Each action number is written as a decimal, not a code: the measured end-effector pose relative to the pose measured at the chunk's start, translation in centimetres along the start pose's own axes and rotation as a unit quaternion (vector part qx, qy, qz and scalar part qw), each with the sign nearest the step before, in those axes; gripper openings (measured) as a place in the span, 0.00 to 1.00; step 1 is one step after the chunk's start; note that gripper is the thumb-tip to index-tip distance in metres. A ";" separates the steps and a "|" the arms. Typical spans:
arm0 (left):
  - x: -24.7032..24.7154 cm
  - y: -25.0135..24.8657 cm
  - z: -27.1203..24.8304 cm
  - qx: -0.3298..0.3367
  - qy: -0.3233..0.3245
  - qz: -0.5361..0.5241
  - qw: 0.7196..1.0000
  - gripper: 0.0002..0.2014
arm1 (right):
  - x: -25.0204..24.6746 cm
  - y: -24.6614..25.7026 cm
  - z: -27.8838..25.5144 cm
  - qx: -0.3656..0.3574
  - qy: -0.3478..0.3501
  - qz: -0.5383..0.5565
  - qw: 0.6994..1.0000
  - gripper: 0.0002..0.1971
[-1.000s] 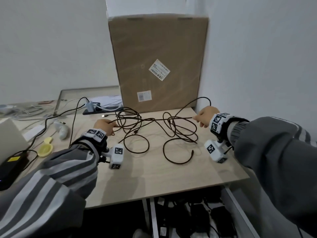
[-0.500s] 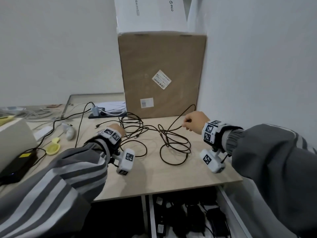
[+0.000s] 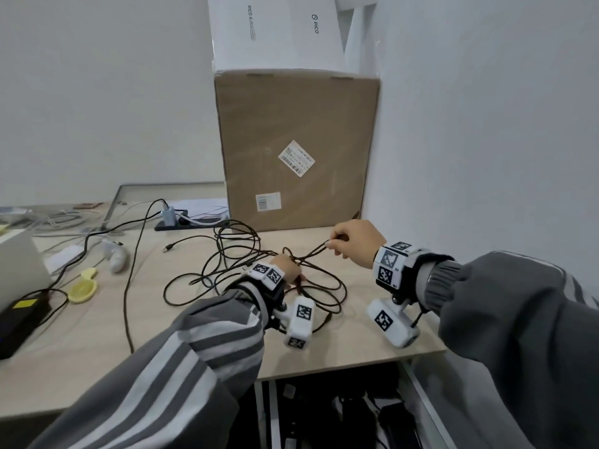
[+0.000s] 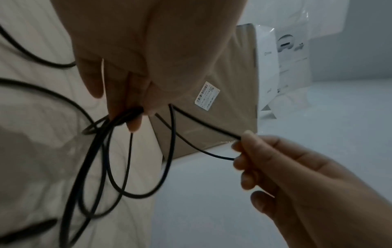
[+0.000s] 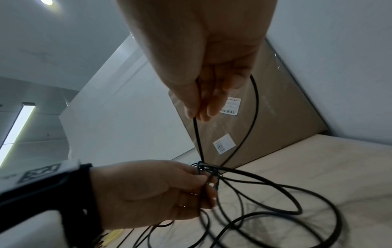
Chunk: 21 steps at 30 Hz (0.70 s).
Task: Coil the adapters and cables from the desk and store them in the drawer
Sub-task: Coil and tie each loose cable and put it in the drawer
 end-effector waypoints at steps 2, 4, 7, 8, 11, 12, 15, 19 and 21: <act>-1.8 0.2 0.6 0.010 -0.040 0.002 0.999 0.10 | -0.8 -1.6 0.3 0.037 -0.014 -0.023 0.999 0.09; -4.0 0.8 1.1 -0.005 -0.077 -0.016 0.997 0.08 | -2.1 -3.4 0.7 0.083 -0.028 -0.049 0.995 0.10; -7.4 2.5 1.5 -0.050 -0.126 -0.096 0.986 0.16 | -3.7 -5.5 0.8 0.144 -0.028 -0.078 0.986 0.12; -8.4 2.9 1.4 -0.054 -0.146 -0.095 0.983 0.17 | -3.9 -5.8 0.8 0.157 -0.018 -0.086 0.984 0.12; -10.6 4.0 0.8 -0.039 -0.166 -0.074 0.983 0.14 | -3.5 -6.1 1.1 0.186 0.022 -0.079 0.979 0.10; -11.4 4.4 0.8 -0.032 -0.168 -0.056 0.984 0.13 | -3.6 -6.4 1.2 0.197 0.029 -0.084 0.976 0.09; -13.9 6.7 0.4 -0.050 -0.183 -0.024 0.981 0.06 | -5.2 -7.6 0.9 0.248 0.008 -0.107 0.963 0.10; -16.1 9.0 -1.3 -0.087 -0.194 -0.098 0.972 0.05 | -7.3 -8.6 -0.1 0.287 -0.003 -0.056 0.956 0.12; -16.8 9.8 -1.2 -0.086 -0.201 -0.132 0.967 0.08 | -8.1 -9.1 0.0 0.295 -0.027 -0.019 0.955 0.12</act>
Point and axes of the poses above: each hand's wrist, its own z-axis towards the middle knuckle, its own x-axis out of the palm, y = z × x, the point moved 4 cm from there along z, towards the middle knuckle, and after that the axes turned 9 degrees about z, right-handed, at the moved point
